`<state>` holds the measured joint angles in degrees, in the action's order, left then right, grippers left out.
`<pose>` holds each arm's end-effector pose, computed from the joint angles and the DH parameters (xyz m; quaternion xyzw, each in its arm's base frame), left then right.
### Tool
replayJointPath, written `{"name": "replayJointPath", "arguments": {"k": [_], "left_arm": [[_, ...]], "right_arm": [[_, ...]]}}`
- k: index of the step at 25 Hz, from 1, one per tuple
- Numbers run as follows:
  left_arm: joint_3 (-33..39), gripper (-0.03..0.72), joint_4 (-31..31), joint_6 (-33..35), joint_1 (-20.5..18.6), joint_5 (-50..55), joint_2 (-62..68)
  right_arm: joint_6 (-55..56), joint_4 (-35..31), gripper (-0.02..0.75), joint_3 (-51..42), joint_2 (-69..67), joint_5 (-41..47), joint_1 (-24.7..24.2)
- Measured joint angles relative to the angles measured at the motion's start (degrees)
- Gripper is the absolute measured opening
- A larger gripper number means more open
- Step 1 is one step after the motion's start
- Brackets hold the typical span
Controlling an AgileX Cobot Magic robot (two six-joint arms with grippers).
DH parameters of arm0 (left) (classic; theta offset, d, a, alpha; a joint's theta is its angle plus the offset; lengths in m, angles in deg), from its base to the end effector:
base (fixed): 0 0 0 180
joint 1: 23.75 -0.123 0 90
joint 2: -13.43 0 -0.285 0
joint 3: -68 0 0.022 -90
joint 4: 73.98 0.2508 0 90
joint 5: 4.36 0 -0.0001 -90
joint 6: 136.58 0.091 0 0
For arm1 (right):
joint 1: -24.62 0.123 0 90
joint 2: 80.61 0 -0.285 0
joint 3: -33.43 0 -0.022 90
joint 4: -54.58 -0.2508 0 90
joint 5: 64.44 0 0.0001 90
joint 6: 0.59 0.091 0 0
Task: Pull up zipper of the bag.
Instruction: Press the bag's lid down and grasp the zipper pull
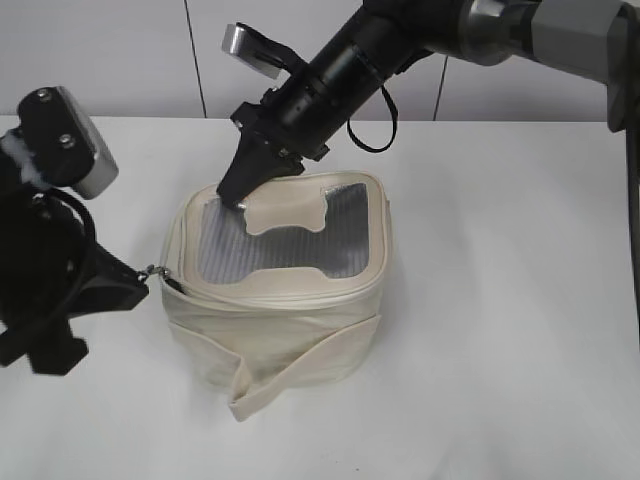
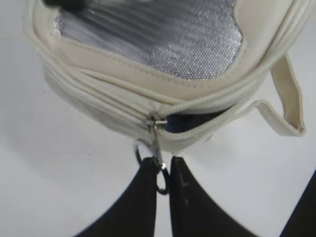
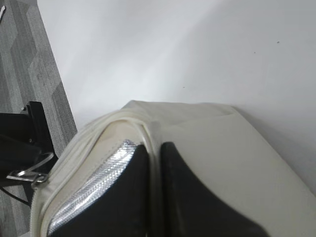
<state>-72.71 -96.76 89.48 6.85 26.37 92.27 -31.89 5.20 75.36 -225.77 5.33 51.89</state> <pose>0.1845 -0.1301 0.2290 0.4786 0.8254 -0.1061 0.2799 0.4155 0.2871 0.1885 -0.3387 0.8498 0.3978 0.0695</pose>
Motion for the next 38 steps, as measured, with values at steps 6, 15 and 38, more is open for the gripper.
{"name": "replayJointPath", "arguments": {"k": [6,15,38], "left_arm": [[0.9,-0.008,-3.4,0.9,1.2,15.3,-5.8],[0.9,-0.007,-2.3,0.9,1.7,5.8,-3.0],[0.9,0.45,11.8,1.1,-3.7,-18.8,9.4]], "right_arm": [[1.5,1.2,0.043,0.0,0.0,-4.5,-1.0],[2.0,1.3,0.041,0.0,0.0,-5.8,-1.2],[0.5,1.3,0.041,0.1,0.0,-5.3,-1.2]]}}
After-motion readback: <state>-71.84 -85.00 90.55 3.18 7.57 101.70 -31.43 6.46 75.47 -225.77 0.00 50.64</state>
